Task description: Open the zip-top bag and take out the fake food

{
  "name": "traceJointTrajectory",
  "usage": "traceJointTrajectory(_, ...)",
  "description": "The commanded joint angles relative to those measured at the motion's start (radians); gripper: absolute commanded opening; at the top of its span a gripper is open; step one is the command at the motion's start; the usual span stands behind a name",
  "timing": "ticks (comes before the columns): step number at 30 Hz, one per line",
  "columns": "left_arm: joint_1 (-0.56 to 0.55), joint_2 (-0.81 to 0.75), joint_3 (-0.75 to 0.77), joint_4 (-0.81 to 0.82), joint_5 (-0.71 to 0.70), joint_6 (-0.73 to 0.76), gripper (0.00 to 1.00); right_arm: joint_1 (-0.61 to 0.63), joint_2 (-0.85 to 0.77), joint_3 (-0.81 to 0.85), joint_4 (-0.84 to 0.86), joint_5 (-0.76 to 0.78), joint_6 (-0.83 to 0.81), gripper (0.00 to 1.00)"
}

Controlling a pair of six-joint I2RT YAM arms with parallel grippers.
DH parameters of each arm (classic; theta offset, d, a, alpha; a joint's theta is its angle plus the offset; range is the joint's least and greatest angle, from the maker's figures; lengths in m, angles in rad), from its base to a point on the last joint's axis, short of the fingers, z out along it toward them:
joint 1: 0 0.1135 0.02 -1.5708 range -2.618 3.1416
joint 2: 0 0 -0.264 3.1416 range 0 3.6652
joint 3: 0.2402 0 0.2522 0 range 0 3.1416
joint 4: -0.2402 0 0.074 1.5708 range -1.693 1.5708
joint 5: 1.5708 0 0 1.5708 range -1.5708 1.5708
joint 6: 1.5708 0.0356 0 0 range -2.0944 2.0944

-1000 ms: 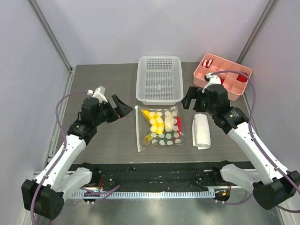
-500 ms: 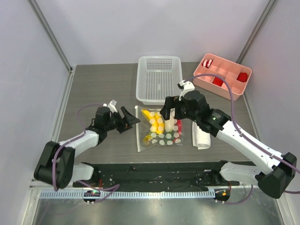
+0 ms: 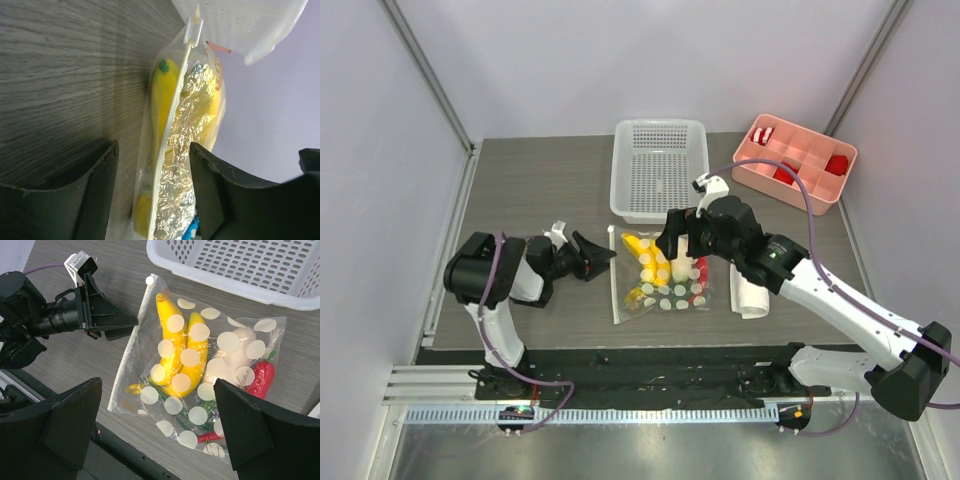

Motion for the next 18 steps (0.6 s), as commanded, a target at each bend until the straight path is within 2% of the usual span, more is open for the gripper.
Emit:
traceJointTrajectory(1,0.001,0.103,-0.014,0.432,0.049,-0.157,0.57,0.011,0.007,0.017,0.046,0.015,-0.001,1.0)
traceJointTrajectory(3,0.0,0.146,-0.008,0.475,0.047,-0.186,0.56,0.016,0.013,0.018,0.051,0.014,0.0,1.0)
traceJointTrajectory(6,-0.008,0.171,0.012,0.475,0.043,-0.184,0.47,0.02,0.02,0.015,0.059,0.014,0.005,1.0)
traceJointTrajectory(9,-0.011,0.142,0.016,0.473,0.027,-0.174,0.3,0.025,0.024,0.018,0.06,0.014,0.005,1.0)
traceJointTrajectory(10,-0.011,0.129,0.016,0.467,0.018,-0.157,0.21,0.028,0.023,0.021,0.06,0.015,0.003,1.0)
traceJointTrajectory(12,-0.012,0.082,0.023,0.382,0.015,-0.128,0.12,0.03,0.023,0.02,0.056,0.018,0.005,1.0)
traceJointTrajectory(13,-0.011,0.024,0.026,0.336,0.01,-0.077,0.03,0.03,0.021,0.02,0.057,0.015,0.003,1.0)
traceJointTrajectory(15,-0.011,-0.05,0.027,0.169,0.003,-0.017,0.0,0.033,0.02,0.021,0.054,0.015,0.003,0.99)
traceJointTrajectory(16,-0.014,-0.143,0.026,0.113,-0.002,0.038,0.0,0.033,0.02,0.02,0.054,0.017,0.002,1.0)
traceJointTrajectory(18,-0.014,-0.247,0.036,-0.118,-0.019,0.11,0.0,0.033,0.017,0.015,0.054,0.018,0.002,1.0)
